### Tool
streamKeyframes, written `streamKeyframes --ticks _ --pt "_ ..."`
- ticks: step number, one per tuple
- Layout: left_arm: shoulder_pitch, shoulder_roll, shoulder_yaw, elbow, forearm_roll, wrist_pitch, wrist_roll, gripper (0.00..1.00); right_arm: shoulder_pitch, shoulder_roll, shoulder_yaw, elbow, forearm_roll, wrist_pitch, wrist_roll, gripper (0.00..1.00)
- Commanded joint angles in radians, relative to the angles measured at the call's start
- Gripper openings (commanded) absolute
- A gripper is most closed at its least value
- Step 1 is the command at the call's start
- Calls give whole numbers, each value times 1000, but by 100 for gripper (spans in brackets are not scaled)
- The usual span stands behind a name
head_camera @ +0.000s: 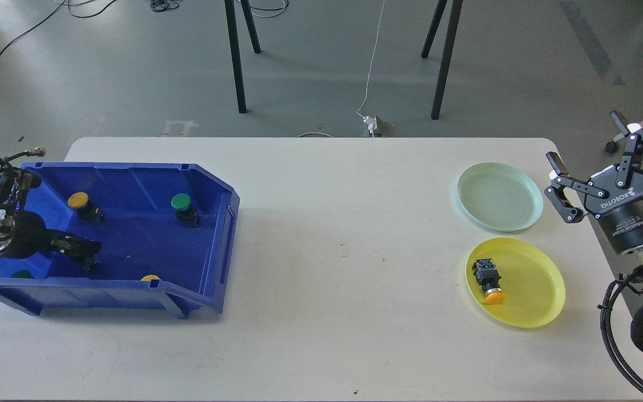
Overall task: Pass button and place on color plate
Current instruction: 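Lower the left gripper into the bin and grasp a green button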
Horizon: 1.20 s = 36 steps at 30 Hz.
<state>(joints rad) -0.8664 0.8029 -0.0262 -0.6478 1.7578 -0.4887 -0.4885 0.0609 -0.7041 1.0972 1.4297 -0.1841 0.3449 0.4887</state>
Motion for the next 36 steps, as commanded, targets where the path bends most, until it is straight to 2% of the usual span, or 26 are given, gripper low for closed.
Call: streamKeyframes --ticks 1,6,11,16,18,19,26,30,36 --pt "13 -5 0 7 0 0 0 80 -4 0 1 0 0 0 0 98" --pt "17 -2 2 7 2 0 0 78 -6 0 1 0 0 0 0 98" --pt "17 -4 0 7 0 0 0 70 -10 0 1 0 0 0 0 98" --pt "18 -2 2 7 3 0 0 44 -16 0 1 0 0 0 0 98" --pt "18 -4 2 7 2 1 0 20 -16 0 1 0 0 0 0 98" --pt "18 -4 0 7 0 1 0 15 -16 0 1 0 0 0 0 98" --pt "7 5 -9 -9 -18 0 0 13 -23 0 1 0 0 -1 0 98" --pt "-2 71 -33 -100 -84 0 0 13 -24 0 1 -2 0 -1 0 98" --pt "-19 327 -153 -491 -329 0 0 13 -24 0 1 -3 0 -1 0 98"
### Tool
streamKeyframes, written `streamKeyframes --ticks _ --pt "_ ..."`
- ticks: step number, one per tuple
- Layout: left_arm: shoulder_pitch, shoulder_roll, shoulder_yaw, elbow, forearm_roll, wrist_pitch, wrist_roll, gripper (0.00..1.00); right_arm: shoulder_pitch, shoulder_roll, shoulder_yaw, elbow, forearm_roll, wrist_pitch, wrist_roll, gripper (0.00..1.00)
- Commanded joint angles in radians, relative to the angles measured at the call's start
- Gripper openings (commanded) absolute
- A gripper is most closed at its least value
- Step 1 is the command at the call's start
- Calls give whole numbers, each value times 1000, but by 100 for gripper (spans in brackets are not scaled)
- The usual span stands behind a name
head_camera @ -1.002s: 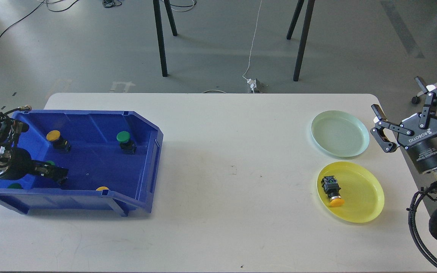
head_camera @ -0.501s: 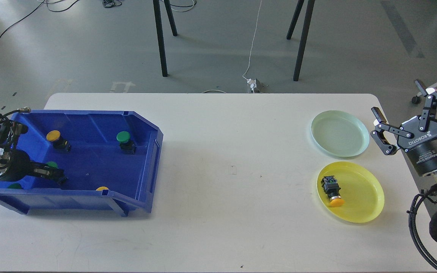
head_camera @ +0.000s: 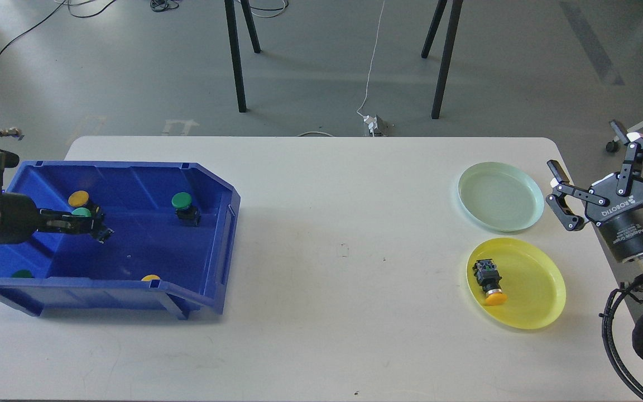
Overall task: Pass button and place on color plate
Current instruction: 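Lower the left gripper into the bin and grasp a green button, then lift the green button out of the bin with the left gripper, then bring the right gripper to the green button held by the left gripper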
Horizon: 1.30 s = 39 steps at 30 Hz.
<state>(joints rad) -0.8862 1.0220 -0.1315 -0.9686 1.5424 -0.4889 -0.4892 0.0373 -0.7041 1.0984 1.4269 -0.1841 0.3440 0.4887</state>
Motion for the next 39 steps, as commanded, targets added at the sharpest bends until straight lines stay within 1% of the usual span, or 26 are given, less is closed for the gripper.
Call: streamKeyframes --ticks 1,4,8,10,12,14,17,21,24,27,30,31,35,37,39 --pt "1 139 -57 -212 -151 0 0 13 1 0 0 0 0 0 0 98" --pt "1 190 -88 -323 -279 0 0 13 1 2 1 0 0 0 0 98" --pt "1 205 -126 -478 -456 0 0 13 3 3 1 0 -5 -3 0 98" --pt "3 181 -131 -551 -548 0 0 13 13 3 3 -8 -15 -10 0 98" --pt "3 107 -131 -597 -619 0 0 13 24 8 1 -49 -21 -13 0 98" --pt "3 26 -131 -601 -680 3 0 13 53 8 -3 -62 -26 -13 0 98" --pt "4 -124 -129 -581 -780 48 0 13 95 6 -6 -60 -63 -23 0 98" --pt "-3 -290 -131 -507 -895 79 0 13 131 12 -12 -49 -155 -60 0 98" --pt "-2 -374 -129 -435 -944 87 0 13 164 24 -25 -46 -241 -71 0 98" --pt "-3 -396 -129 -423 -953 102 0 12 205 98 -66 -49 -279 -108 0 98" --pt "-5 -398 -128 -424 -992 162 0 12 272 167 -161 -48 -330 -172 0 98" --pt "-5 -398 -126 -426 -999 168 0 12 303 188 -196 -49 -350 -201 0 98" --pt "-5 -399 -125 -429 -999 167 0 13 443 285 -383 -54 -399 -336 0 98" --pt "-3 -402 -125 -429 -999 164 0 13 489 304 -437 -54 -399 -368 0 98" --pt "-5 -413 -125 -427 -1002 164 0 13 523 334 -462 -54 -399 -379 0 98"
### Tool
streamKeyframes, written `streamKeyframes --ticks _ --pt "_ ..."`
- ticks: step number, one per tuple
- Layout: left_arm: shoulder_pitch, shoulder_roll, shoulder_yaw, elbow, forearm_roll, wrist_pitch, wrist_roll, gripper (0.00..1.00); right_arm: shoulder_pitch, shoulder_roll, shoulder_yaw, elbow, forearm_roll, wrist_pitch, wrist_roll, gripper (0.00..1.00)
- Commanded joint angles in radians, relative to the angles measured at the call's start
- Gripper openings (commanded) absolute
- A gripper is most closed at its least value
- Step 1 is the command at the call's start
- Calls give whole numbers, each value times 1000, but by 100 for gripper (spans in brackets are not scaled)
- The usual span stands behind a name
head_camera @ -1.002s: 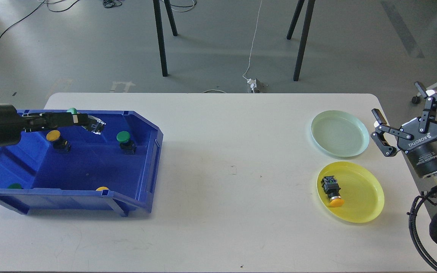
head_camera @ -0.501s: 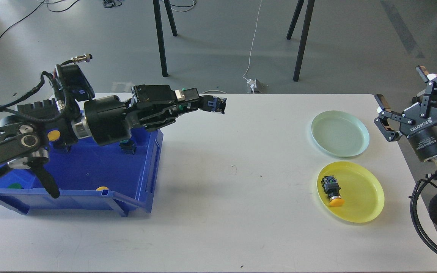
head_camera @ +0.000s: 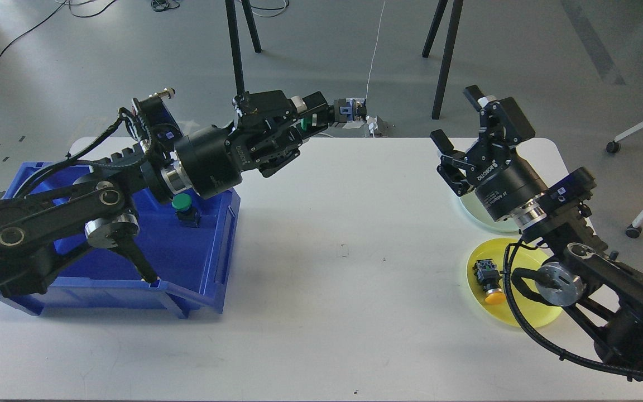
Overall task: Pass button and place on color plate
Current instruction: 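Bring the right gripper to the green button held by the left gripper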
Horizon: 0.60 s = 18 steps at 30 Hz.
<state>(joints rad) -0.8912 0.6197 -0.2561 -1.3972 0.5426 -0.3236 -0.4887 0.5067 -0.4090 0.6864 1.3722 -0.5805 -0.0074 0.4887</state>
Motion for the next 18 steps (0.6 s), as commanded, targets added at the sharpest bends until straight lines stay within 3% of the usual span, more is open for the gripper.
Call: streamKeyframes --ticks 1,9,18 --pt "0 -15 -2 1 -3 -2 0 13 61 64 -51 -1 -2 -31 0 98" --pt "0 -17 -2 6 -29 -3 0 13 92 153 -53 -1 -5 -46 0 98" --pt "0 -18 -2 11 -53 -3 0 13 95 154 -56 14 -22 -46 0 98"
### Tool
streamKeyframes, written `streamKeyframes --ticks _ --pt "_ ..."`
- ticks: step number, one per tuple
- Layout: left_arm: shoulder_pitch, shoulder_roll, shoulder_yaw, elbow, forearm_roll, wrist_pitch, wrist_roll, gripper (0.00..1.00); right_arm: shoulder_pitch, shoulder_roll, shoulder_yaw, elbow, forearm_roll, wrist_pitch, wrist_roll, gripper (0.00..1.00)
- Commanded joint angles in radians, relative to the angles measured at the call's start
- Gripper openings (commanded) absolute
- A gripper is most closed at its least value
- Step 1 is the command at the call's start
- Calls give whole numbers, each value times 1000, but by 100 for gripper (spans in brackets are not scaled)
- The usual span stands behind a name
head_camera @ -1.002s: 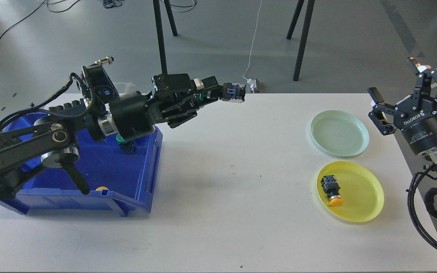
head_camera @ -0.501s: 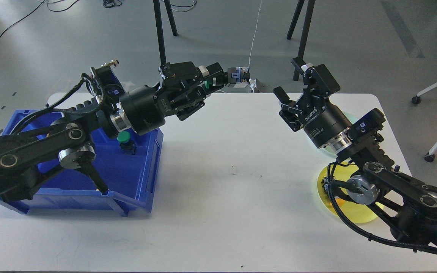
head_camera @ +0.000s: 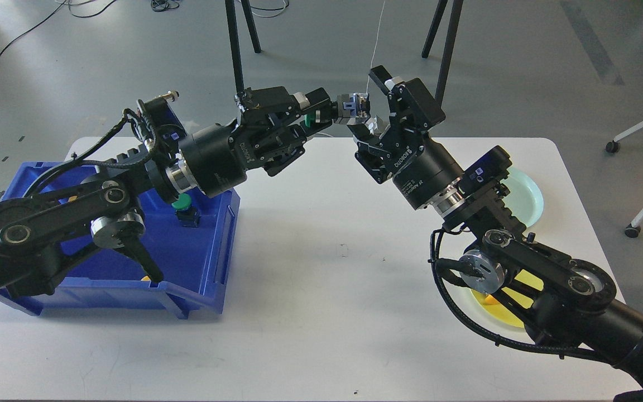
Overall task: Pass button and place on color plate
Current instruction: 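Bring the right gripper to the green button held by the left gripper, then grasp the green button with the right gripper and release the left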
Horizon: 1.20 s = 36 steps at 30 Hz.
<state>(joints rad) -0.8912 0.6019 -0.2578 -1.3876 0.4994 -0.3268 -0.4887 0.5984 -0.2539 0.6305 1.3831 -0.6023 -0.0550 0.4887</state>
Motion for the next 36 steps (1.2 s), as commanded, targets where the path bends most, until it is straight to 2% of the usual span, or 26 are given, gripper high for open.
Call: streamKeyframes --ticks 1,13,20,22,25,29,31,36 --pt "0 1 0 1 -12 0 0 13 7 -1 -2 5 -1 3 0 98" --pt "-2 1 0 2 -13 -2 0 13 75 -8 -84 22 -2 9 0 97" --pt "-3 1 0 2 -13 -2 0 13 75 -8 -94 24 -4 7 0 91" --pt "-3 1 0 2 -13 -2 0 13 75 -10 -94 24 -4 7 0 84" --pt "-2 1 -1 2 -13 -3 0 13 77 -12 -94 24 -7 8 0 61" --pt "0 3 -1 2 -13 -3 0 13 77 -18 -94 25 -48 9 0 42" --pt "1 3 -1 2 -13 -3 0 14 77 -19 -94 24 -51 6 0 28" --pt "5 3 -1 2 -12 -15 0 20 75 -22 -94 24 -51 7 0 19"
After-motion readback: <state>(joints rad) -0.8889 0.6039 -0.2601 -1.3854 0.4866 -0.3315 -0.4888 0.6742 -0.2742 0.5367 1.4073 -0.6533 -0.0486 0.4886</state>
